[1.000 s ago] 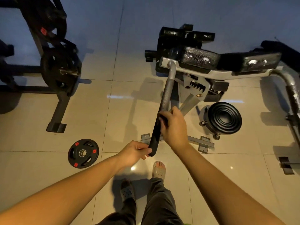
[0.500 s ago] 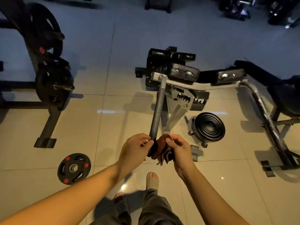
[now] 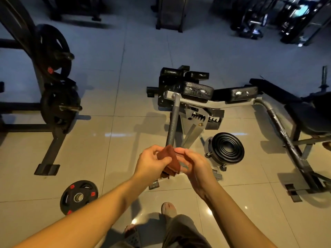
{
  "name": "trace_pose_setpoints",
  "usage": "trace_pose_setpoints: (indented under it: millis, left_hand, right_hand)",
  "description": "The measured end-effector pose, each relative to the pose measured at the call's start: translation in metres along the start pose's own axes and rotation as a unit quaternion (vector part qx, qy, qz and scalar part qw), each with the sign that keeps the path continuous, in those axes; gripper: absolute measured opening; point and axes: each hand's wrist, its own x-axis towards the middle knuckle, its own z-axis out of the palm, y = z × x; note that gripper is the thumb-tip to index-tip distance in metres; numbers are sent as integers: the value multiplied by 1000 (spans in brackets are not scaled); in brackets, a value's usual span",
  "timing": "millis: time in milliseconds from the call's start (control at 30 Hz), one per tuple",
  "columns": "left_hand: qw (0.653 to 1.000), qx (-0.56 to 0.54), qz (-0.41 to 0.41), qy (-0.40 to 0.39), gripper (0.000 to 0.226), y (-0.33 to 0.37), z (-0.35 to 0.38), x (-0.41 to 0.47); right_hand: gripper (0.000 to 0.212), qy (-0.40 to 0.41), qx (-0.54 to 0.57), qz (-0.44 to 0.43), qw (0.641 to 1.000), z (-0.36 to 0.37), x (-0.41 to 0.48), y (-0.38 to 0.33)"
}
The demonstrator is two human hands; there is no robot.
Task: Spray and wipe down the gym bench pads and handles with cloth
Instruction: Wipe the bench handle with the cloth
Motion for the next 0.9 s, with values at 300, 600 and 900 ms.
trace_pose_setpoints:
  millis: [300,600,900]
  left_hand:
    - [992,-34,-69,-101,32,3,-24,35]
    - [991,-16,-86,99,14,-18,5,33]
    - [989,70,-80,105,17,-46,16,18]
  right_hand:
    - [8,-82,-232,-29,969,-20,42,2]
    - [7,-146,-292,22,945,-35,83,5]
    - [27,-73,-394,9,916,-70,209,-55]
